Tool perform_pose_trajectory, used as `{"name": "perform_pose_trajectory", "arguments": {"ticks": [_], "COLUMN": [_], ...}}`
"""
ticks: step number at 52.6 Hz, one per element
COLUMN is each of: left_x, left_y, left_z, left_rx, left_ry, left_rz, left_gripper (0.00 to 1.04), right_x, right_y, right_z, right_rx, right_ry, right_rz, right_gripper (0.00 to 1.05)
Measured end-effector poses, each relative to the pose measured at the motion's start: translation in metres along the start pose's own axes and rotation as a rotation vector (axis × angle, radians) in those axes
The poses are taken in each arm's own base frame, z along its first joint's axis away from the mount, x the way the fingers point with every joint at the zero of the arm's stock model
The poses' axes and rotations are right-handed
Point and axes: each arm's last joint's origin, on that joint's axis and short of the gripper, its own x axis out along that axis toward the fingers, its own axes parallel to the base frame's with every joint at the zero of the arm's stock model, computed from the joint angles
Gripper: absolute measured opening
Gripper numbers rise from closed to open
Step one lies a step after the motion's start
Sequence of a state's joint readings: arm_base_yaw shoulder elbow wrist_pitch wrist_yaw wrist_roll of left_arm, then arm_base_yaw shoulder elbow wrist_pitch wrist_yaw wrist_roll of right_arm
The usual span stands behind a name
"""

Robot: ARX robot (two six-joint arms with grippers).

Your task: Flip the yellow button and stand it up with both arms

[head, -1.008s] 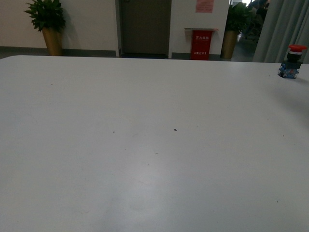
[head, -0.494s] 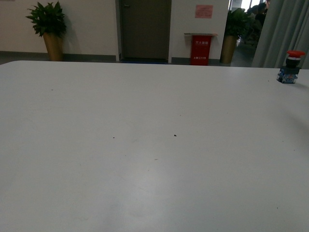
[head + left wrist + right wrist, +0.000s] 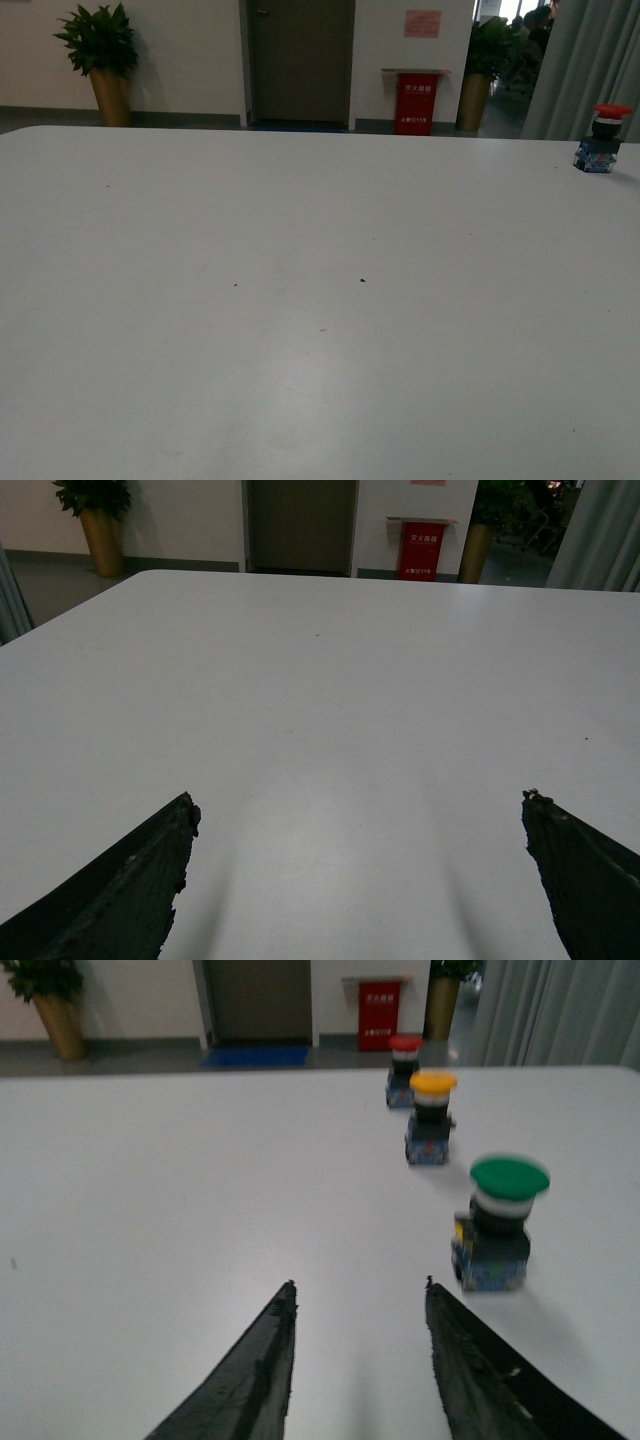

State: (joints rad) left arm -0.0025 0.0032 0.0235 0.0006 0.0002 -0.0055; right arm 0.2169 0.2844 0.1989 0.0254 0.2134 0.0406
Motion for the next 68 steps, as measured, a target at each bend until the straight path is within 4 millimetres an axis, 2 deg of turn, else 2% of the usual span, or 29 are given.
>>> {"name": "perform_pose_trajectory", "arguments": {"ticks": [3, 12, 17, 43, 47, 58, 68], "left_x": [0.000, 0.000, 0.000, 0.000, 0.000, 0.000, 0.000], "left_y": [0.000, 0.000, 0.000, 0.000, 0.000, 0.000, 0.000], "left_z": [0.000, 0.000, 0.000, 0.000, 0.000, 0.000, 0.000], "left_rx": [0.000, 0.000, 0.000, 0.000, 0.000, 0.000, 0.000], "left_ry": [0.000, 0.000, 0.000, 0.000, 0.000, 0.000, 0.000], "left_rz": [0.001, 0.000, 0.001, 0.000, 0.000, 0.000, 0.001], "left_gripper": [0.98, 0.98, 0.98, 0.98, 0.98, 0.98, 0.98], "right_x": [-0.007, -0.011, -0.010, -0.010, -0.010, -0.010, -0.010], "right_y": [-0.007, -0.018, -0.019, -0.019, -0.019, -0.019, -0.019], "right_z": [-0.022, -0.037, -0.047, -0.046, -0.046, -0.046, -0.046], "right_rx": [-0.013, -0.016, -0.023, -0.024, -0.025, -0.025, -0.025], "right_ry": [-0.005, -0.061, -0.051, -0.057, -0.057, -0.057, -0.057], "right_rz": [0.044, -0.007, 0.000, -0.001, -0.001, -0.001, -0.001], "right_gripper": [0.27, 0.04, 0.03, 0.04, 0.11, 0.54, 0.86]}}
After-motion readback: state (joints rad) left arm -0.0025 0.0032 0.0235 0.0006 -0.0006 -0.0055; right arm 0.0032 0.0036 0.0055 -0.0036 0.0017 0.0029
